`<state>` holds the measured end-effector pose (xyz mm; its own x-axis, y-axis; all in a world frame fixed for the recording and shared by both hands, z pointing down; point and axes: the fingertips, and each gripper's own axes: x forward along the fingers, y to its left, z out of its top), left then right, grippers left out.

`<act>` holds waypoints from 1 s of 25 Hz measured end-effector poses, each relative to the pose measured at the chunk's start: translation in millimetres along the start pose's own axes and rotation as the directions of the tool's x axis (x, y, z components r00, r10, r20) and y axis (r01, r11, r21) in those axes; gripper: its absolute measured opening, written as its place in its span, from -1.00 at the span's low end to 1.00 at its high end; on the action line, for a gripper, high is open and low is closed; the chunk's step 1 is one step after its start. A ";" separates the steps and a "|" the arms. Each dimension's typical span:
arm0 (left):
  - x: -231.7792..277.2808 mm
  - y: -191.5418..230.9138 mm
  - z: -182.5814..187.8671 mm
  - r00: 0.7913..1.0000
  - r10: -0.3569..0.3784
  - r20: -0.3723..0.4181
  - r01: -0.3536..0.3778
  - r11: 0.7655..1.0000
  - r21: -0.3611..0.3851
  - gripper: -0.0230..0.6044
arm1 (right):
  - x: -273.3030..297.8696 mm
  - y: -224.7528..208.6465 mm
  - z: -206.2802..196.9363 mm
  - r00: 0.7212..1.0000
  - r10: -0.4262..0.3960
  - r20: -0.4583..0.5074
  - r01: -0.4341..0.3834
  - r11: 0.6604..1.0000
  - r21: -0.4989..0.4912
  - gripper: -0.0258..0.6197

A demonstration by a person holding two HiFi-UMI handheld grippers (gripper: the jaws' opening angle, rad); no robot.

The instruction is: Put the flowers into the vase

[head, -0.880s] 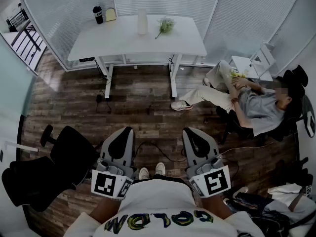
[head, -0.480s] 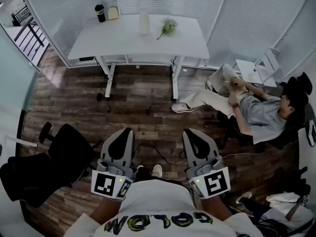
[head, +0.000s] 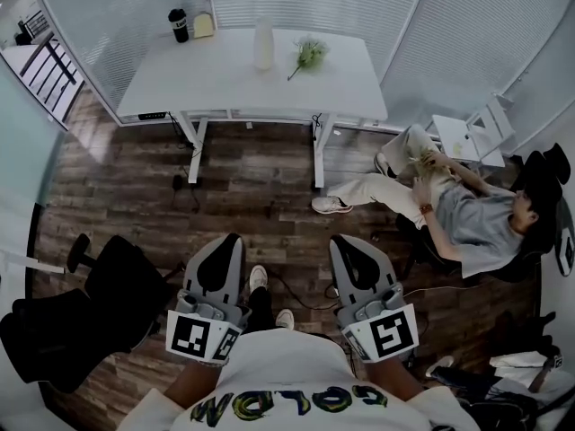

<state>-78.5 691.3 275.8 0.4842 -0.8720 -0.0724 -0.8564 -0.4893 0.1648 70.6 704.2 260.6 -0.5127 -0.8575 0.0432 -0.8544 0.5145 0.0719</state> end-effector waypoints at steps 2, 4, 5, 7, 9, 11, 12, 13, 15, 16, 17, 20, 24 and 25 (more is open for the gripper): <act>16.5 18.5 3.4 1.000 -0.006 0.004 0.006 1.000 -0.002 -0.85 | 25.4 -3.1 2.3 1.000 0.001 -0.002 -0.001 1.000 -0.004 -0.89; 32.9 39.4 7.5 1.000 -0.015 0.005 0.015 1.000 -0.004 -0.85 | 53.2 -5.0 6.3 1.000 -0.001 -0.003 0.001 1.000 -0.011 -0.89; 41.0 50.1 9.8 1.000 -0.020 0.006 0.020 1.000 -0.005 -0.85 | 67.7 -5.7 8.8 1.000 -0.002 -0.002 0.001 1.000 -0.015 -0.89; 57.3 71.4 15.1 0.999 -0.032 0.008 0.032 0.999 -0.004 -0.85 | 96.9 -7.2 13.9 1.000 -0.002 0.000 0.002 1.000 -0.021 -0.89; 73.2 91.6 20.9 0.999 -0.044 0.009 0.044 0.999 -0.003 -0.85 | 124.2 -8.8 18.2 1.000 -0.003 -0.002 0.003 1.000 -0.025 -0.89; 87.6 111.5 25.8 0.999 -0.051 0.011 0.051 0.999 -0.001 -0.85 | 148.9 -10.1 20.7 1.000 -0.003 -0.005 0.003 1.000 -0.026 -0.89; 93.9 121.1 27.8 0.999 -0.052 0.012 0.052 0.999 -0.001 -0.85 | 160.0 -10.5 21.2 1.000 -0.003 -0.007 0.003 1.000 -0.025 -0.89; 99.3 130.2 29.6 0.998 -0.054 0.012 0.054 0.999 -0.002 -0.85 | 170.3 -10.6 21.4 1.000 -0.005 -0.009 0.004 1.000 -0.024 -0.89; 107.7 146.5 32.1 0.998 -0.059 0.008 0.059 0.998 -0.001 -0.85 | 188.2 -10.1 21.7 1.000 -0.012 -0.013 0.012 1.000 -0.020 -0.89; 111.4 154.1 32.7 0.998 -0.062 0.005 0.062 0.998 0.001 -0.85 | 196.3 -9.8 21.6 1.000 -0.016 -0.014 0.016 1.000 -0.017 -0.89; 115.3 161.0 33.0 0.998 -0.064 0.002 0.064 0.998 0.002 -0.85 | 203.9 -9.7 21.4 1.000 -0.019 -0.015 0.019 1.000 -0.014 -0.89; 126.6 176.1 31.9 0.998 -0.066 -0.005 0.066 0.998 -0.004 -0.85 | 221.8 -12.4 18.5 0.999 -0.021 -0.024 0.021 1.000 -0.007 -0.89; 144.6 191.3 29.1 0.998 -0.060 -0.012 0.059 0.998 -0.016 -0.85 | 242.0 -22.8 13.7 0.999 -0.023 -0.038 0.023 1.000 -0.004 -0.89; 149.9 194.3 28.0 0.998 -0.059 -0.012 0.059 0.998 -0.016 -0.85 | 247.0 -26.5 12.5 0.999 -0.024 -0.039 0.024 1.000 -0.005 -0.89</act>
<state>-177.3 465.0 269.5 0.5360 -0.8413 -0.0699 -0.8234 -0.5393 0.1764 -34.4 478.8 256.9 -0.4881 -0.8691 0.0805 -0.8662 0.4936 0.0775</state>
